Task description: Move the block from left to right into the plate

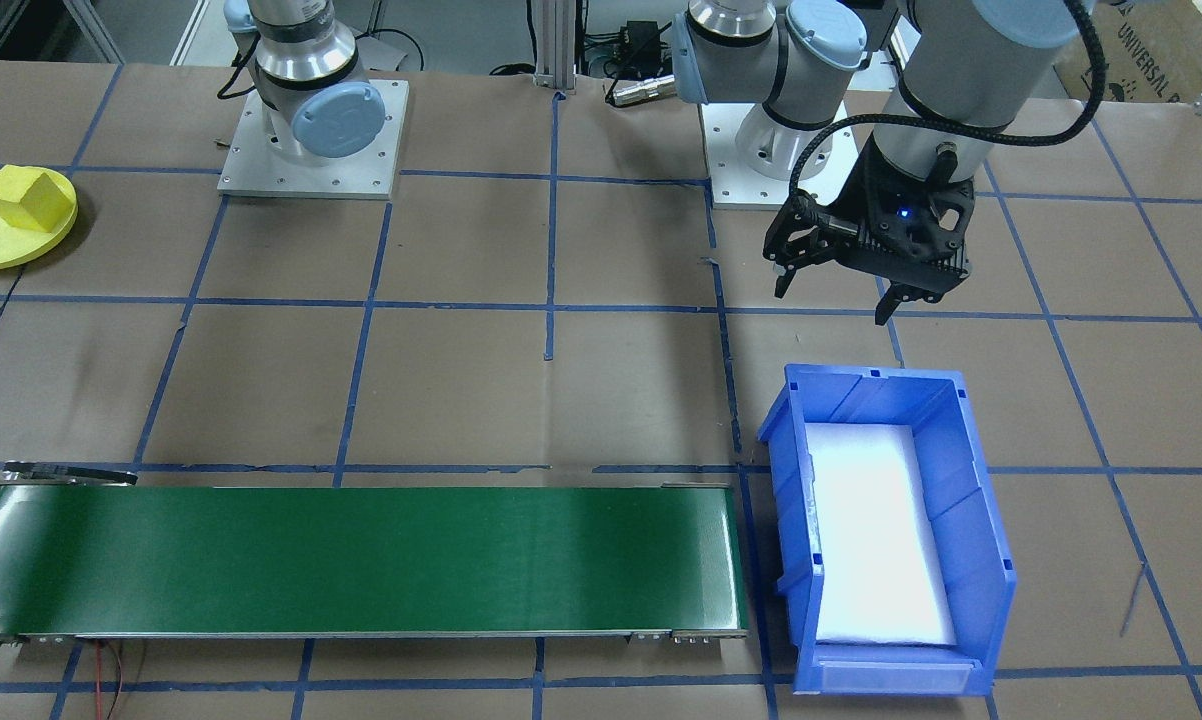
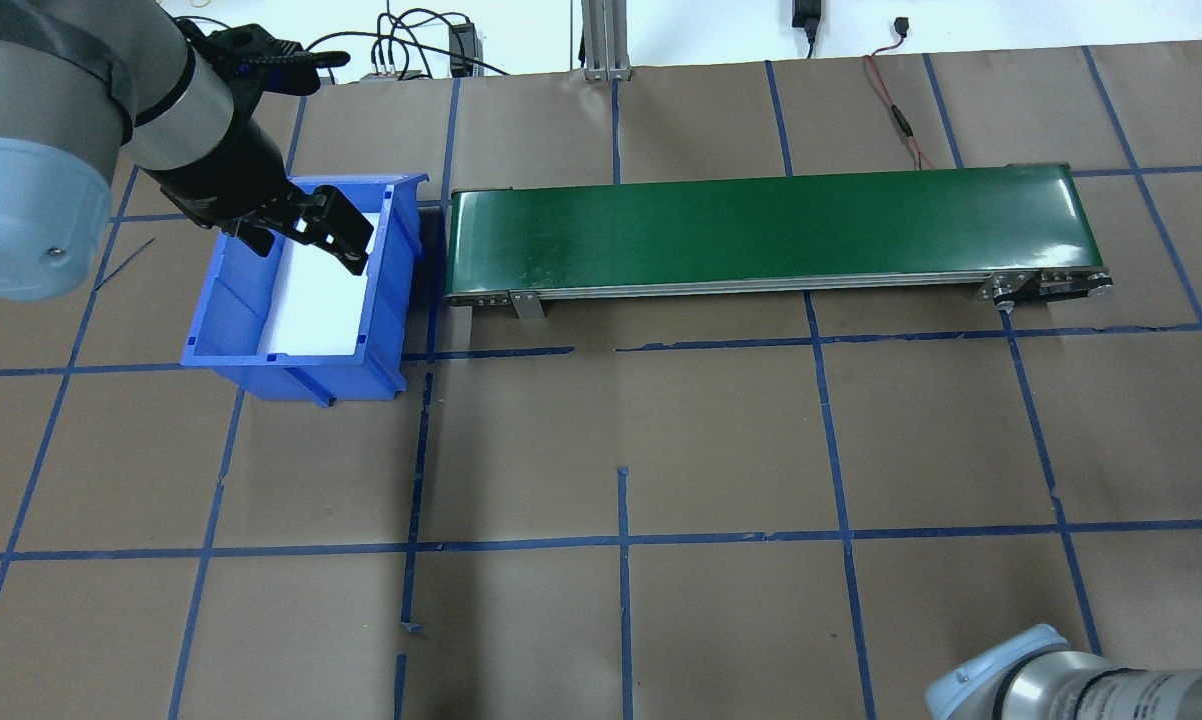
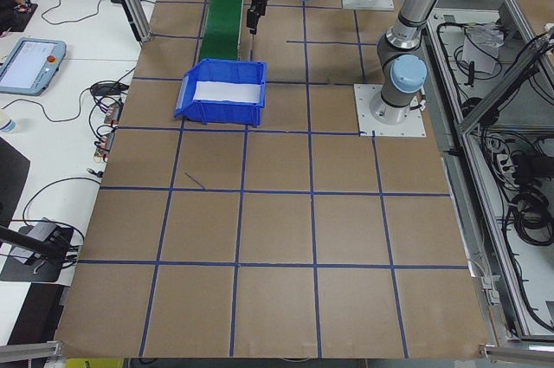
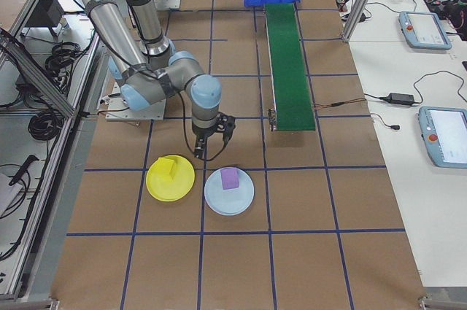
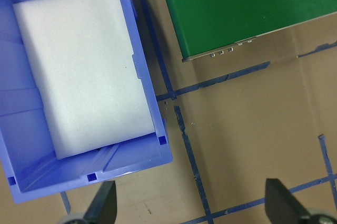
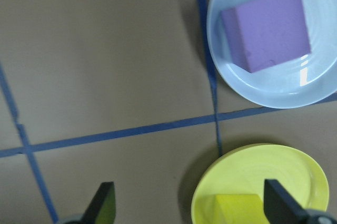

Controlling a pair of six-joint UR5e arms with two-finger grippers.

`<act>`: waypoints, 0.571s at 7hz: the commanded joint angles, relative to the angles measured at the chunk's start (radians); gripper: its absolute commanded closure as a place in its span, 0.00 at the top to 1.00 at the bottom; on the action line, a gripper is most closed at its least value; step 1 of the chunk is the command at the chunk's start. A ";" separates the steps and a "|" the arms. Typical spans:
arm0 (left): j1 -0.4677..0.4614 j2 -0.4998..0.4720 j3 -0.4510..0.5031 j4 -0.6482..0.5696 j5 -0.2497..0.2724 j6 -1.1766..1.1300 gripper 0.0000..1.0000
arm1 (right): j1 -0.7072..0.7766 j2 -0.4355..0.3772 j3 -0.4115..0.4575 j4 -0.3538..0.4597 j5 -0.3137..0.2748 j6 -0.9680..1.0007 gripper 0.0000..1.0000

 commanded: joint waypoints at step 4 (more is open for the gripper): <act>0.005 0.000 0.000 -0.004 0.002 0.005 1.00 | 0.673 -0.156 -0.170 0.311 0.017 0.564 1.00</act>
